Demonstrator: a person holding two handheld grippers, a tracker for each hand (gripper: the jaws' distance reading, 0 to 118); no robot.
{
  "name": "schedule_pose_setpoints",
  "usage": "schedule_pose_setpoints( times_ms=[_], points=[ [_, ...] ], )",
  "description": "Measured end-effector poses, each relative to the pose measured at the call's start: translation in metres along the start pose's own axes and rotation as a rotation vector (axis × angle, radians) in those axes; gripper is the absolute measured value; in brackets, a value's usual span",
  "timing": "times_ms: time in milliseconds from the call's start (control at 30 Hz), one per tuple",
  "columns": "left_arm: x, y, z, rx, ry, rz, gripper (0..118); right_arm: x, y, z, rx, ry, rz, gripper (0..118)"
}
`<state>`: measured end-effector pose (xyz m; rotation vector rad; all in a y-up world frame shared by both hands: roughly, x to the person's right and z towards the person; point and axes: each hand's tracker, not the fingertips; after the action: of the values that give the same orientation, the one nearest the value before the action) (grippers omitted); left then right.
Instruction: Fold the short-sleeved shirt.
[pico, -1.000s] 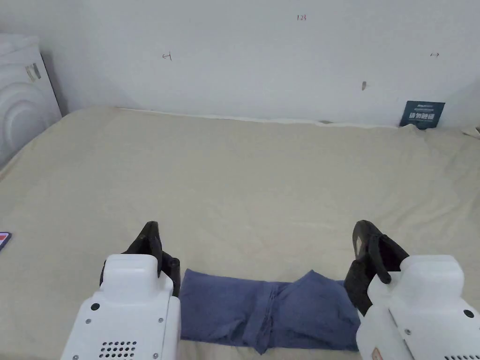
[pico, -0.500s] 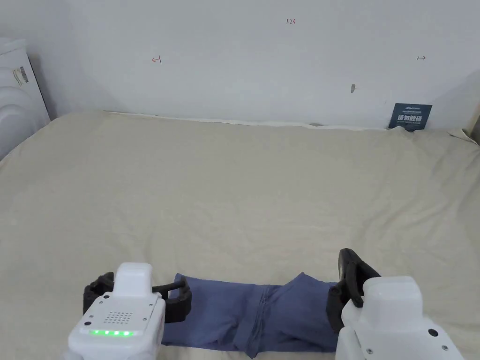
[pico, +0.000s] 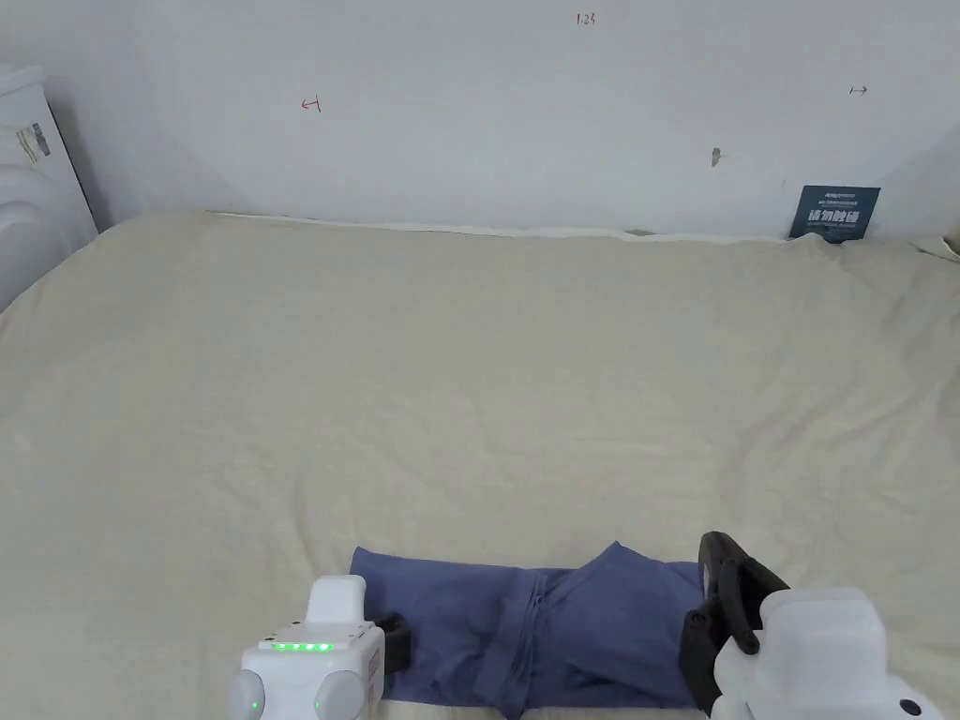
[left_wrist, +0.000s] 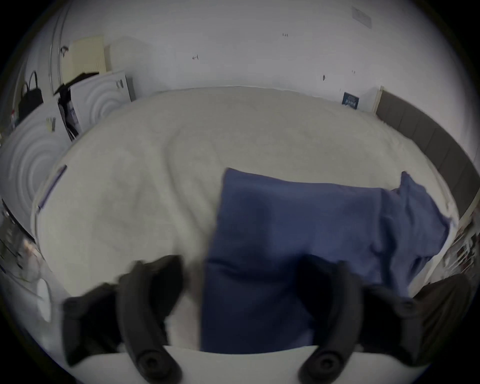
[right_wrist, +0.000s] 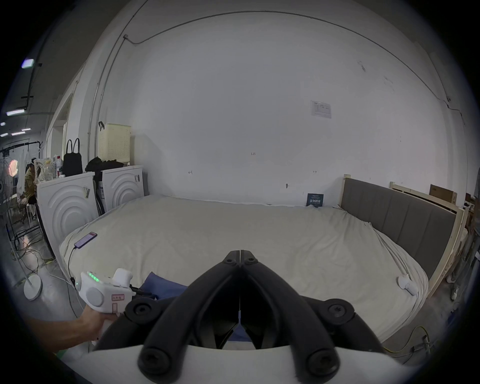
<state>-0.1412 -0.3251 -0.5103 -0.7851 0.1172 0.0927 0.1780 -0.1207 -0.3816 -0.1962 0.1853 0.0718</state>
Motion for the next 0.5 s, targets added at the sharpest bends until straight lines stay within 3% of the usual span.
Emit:
schedule_pose_setpoints(
  times_ms=[67,100,300,400,500],
  points=[
    [-0.002,0.003,0.014,0.019,0.041,0.037,7,-0.001,0.001,-0.002,0.002,0.008,-0.002,1],
    [-0.008,0.004,0.02,0.052,-0.07,0.092,7,-0.002,0.002,-0.003,0.0,0.011,-0.003,1],
    [-0.028,0.03,0.04,0.093,-0.054,0.143,7,-0.011,-0.001,-0.01,-0.017,0.03,0.006,0],
    [-0.053,0.042,0.049,0.136,0.041,0.083,7,-0.016,-0.001,-0.015,-0.02,0.043,0.009,1],
    [-0.099,0.046,0.065,0.146,0.11,0.135,7,-0.021,-0.001,-0.021,-0.03,0.064,0.005,1]
  ],
)
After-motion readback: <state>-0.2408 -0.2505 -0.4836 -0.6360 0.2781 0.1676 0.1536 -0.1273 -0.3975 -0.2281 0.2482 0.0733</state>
